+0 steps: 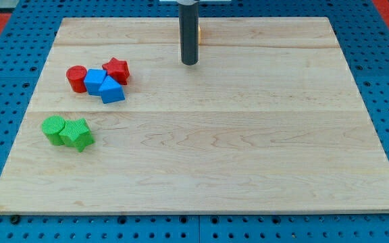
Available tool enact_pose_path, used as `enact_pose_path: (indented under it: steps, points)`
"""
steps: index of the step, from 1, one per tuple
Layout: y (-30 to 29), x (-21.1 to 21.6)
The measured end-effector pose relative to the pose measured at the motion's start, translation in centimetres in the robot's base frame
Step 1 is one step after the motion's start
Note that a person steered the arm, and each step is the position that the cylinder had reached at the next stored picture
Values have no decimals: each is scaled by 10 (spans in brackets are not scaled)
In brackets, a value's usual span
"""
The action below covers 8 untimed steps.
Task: Push the red blocks towards the center of the board
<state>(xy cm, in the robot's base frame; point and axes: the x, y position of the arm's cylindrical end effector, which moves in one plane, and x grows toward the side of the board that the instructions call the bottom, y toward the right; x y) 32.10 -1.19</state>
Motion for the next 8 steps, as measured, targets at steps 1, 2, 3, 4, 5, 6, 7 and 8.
enact_pose_path:
  steps: [1, 2, 3, 4, 5, 6, 7, 8]
  points:
    - [1, 0]
    - [3, 0]
    - [6, 0]
    - [6, 0]
    - [-4, 0]
    - [-17, 0]
    - [-39, 11]
    - [-66, 16]
